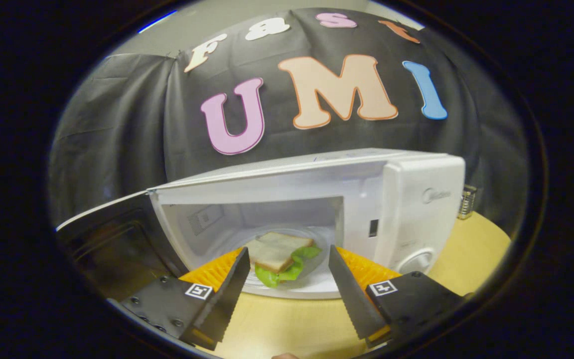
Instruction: Open the microwave oven with the left hand, put the food in, and close the microwave oven.
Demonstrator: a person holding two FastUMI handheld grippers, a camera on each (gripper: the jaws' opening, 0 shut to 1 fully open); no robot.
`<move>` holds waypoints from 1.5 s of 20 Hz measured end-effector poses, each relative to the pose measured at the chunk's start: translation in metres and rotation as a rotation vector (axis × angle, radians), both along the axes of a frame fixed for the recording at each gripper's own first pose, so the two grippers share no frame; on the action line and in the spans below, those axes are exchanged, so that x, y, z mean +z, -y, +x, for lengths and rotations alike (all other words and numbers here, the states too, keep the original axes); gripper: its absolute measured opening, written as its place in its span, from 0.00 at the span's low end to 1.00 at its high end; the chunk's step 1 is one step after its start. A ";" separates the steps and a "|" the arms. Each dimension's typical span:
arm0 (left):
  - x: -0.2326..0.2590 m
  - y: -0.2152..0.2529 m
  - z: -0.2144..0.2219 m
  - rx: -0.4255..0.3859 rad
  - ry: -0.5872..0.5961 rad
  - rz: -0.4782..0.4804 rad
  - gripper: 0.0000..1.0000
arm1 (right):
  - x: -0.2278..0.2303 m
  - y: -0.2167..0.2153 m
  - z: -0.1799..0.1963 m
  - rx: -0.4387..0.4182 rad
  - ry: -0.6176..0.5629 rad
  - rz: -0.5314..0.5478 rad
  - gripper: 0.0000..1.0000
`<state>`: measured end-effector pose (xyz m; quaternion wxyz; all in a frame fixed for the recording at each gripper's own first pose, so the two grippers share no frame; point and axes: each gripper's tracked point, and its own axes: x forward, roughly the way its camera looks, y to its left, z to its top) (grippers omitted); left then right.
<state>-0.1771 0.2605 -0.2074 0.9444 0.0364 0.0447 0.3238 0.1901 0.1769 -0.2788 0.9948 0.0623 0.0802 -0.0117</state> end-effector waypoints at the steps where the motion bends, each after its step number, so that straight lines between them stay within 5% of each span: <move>1: 0.000 0.002 0.000 -0.001 0.002 -0.002 1.00 | 0.007 0.011 -0.010 -0.002 0.010 -0.020 0.97; 2: 0.000 0.004 0.000 -0.001 0.003 -0.006 0.99 | 0.012 0.023 -0.020 -0.013 0.018 -0.030 0.92; 10: 0.007 0.019 0.003 -0.002 0.029 0.003 0.87 | 0.054 0.116 -0.073 -0.053 0.035 -0.053 0.97; 12: 0.005 0.021 0.006 -0.001 0.012 0.000 0.82 | 0.076 0.140 -0.075 -0.083 0.059 -0.075 0.91; 15: 0.009 0.038 0.015 -0.047 0.003 0.004 0.70 | 0.101 0.165 -0.073 -0.097 0.078 -0.056 0.92; 21: 0.010 0.057 0.020 -0.046 -0.054 0.058 0.22 | 0.136 0.228 -0.074 -0.182 0.100 -0.083 0.92; 26: 0.004 0.076 0.025 -0.037 -0.099 0.088 0.02 | 0.147 0.241 -0.069 -0.164 0.126 -0.019 0.92; 30: 0.008 0.094 0.026 -0.039 -0.109 0.097 0.00 | 0.138 0.242 -0.062 -0.120 0.093 -0.010 0.92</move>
